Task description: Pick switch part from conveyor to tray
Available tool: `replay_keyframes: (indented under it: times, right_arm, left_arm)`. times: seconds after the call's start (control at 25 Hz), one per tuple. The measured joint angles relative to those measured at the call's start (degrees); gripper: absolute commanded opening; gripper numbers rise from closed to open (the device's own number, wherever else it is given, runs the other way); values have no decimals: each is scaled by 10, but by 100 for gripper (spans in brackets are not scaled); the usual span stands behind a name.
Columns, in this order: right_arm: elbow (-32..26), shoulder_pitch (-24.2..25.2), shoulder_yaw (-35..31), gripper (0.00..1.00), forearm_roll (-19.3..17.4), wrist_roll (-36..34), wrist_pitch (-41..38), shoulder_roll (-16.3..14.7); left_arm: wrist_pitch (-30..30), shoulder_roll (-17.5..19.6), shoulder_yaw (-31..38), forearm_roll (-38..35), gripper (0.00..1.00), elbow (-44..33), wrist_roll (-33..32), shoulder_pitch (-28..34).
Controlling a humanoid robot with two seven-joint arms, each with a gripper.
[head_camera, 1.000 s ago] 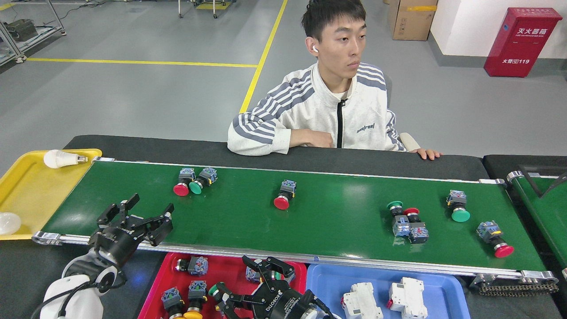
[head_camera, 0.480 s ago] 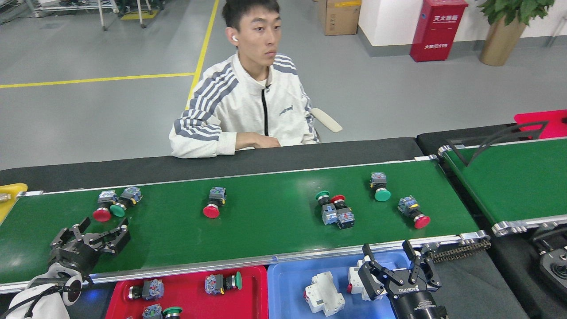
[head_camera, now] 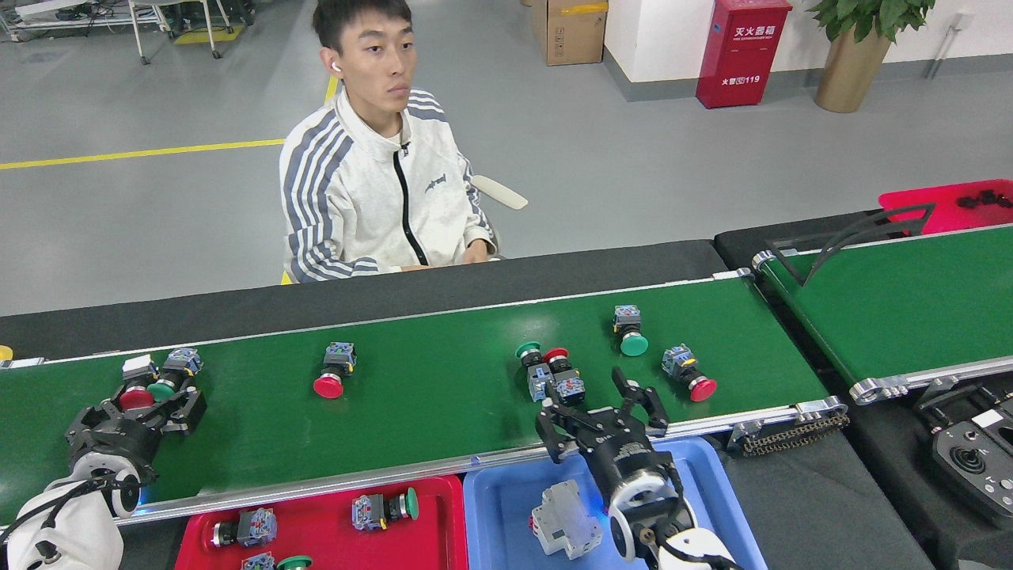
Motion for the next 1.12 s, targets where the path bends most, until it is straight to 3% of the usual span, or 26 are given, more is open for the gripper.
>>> replay_keyframes:
  times: [0.28, 0.36, 0.48, 0.64, 0.72, 0.76, 0.84, 0.88, 1.04, 1.12]
  right_arm:
    - [1, 0, 2, 100, -5, 12, -30, -1]
    - [4, 0, 2, 100, -7, 17, -32, -1]
    - [5, 2, 1, 100, -7, 24, -29, -1]
    - [14, 8, 1, 100, -7, 26, 2, -1]
    - [29, 7, 1, 100, -7, 26, 18, 0]
    - [36, 3, 1, 100, -7, 26, 26, 2]
    - [53, -7, 1, 100, -7, 25, 43, 5]
    - [61, -13, 1, 100, -7, 23, 50, 5]
    - [96, -40, 1, 99, -8, 20, 68, 6]
    - [113, -54, 1, 88, -8, 17, 76, 7]
  left_arm:
    - [-1, -10, -11, 31, 31, -6, 1, 0]
    - [-24, -20, -19, 31, 31, -30, 2, 6]
    - [-94, -39, -24, 31, 31, -129, 2, 37]
    - [-241, -70, -25, 32, 33, -328, -2, 143]
    - [-272, -79, -24, 32, 42, -422, -5, 208]
    - [-279, -80, -22, 32, 53, -457, -5, 236]
    - [-288, -93, -21, 32, 96, -515, -6, 287]
    - [-291, -109, -21, 30, 100, -534, -7, 307]
    - [-294, -162, -24, 16, 100, -559, -8, 329]
    - [-294, -166, -24, 12, 100, -560, -8, 329]
